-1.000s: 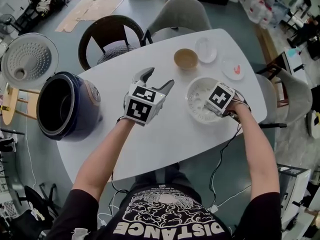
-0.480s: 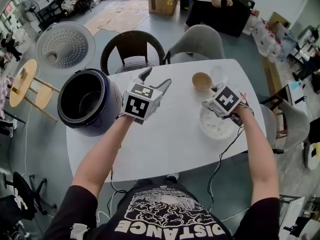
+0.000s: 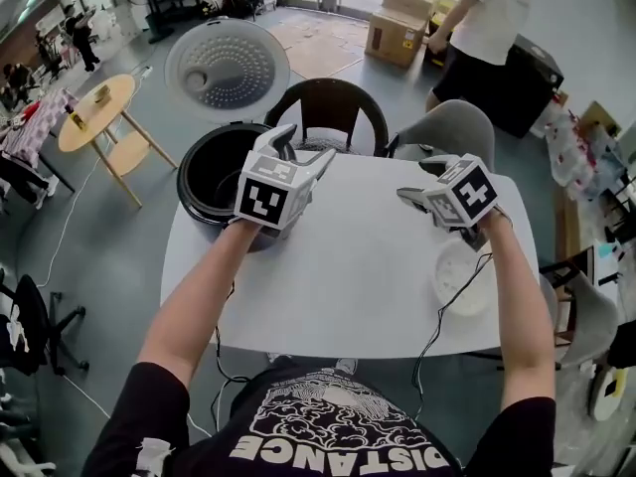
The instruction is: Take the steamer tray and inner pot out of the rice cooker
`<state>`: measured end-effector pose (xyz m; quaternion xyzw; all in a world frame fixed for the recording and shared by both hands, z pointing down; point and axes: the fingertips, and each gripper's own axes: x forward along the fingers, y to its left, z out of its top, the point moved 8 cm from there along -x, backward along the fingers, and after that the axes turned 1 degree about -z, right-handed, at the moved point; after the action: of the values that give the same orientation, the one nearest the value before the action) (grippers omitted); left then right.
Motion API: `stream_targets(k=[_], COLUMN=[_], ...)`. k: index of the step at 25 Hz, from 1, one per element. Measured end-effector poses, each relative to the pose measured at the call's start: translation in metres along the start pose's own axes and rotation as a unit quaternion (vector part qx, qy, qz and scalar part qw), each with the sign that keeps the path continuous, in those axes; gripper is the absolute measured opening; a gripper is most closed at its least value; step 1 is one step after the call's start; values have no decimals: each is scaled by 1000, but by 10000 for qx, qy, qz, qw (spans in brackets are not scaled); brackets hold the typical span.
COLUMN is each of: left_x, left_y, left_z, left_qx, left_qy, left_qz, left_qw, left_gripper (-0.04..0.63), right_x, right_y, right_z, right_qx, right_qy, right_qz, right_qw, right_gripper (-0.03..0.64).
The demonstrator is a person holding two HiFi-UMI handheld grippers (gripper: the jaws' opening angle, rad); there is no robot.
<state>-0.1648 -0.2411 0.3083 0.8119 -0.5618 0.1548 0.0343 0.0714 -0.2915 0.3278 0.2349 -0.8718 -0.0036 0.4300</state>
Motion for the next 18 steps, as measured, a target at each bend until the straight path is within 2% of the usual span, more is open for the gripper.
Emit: stream_targets(k=[6, 10, 15, 18], left_x=[-65, -104, -150, -175], left_y=[63, 106, 152, 179], left_z=[-16, -36, -61, -79], left_qx=[-197, -422, -789, -1196], left_qy=[-46, -17, 115, 148], left_qz=[749, 1090, 1328, 1143], left_qw=[9970, 9931, 9879, 9861], left_gripper=[313, 313, 313, 313], right_x=[30, 58, 86, 100], right_y=[40, 74, 109, 132], right_z=[80, 122, 162, 182], right_qx=[-395, -309, -138, 169], right_qy=[-570, -878, -1078, -1192], right_qz=[470, 950, 1451, 1723], right_qw=[9965, 9911, 9834, 9777], right_gripper=[310, 310, 310, 310])
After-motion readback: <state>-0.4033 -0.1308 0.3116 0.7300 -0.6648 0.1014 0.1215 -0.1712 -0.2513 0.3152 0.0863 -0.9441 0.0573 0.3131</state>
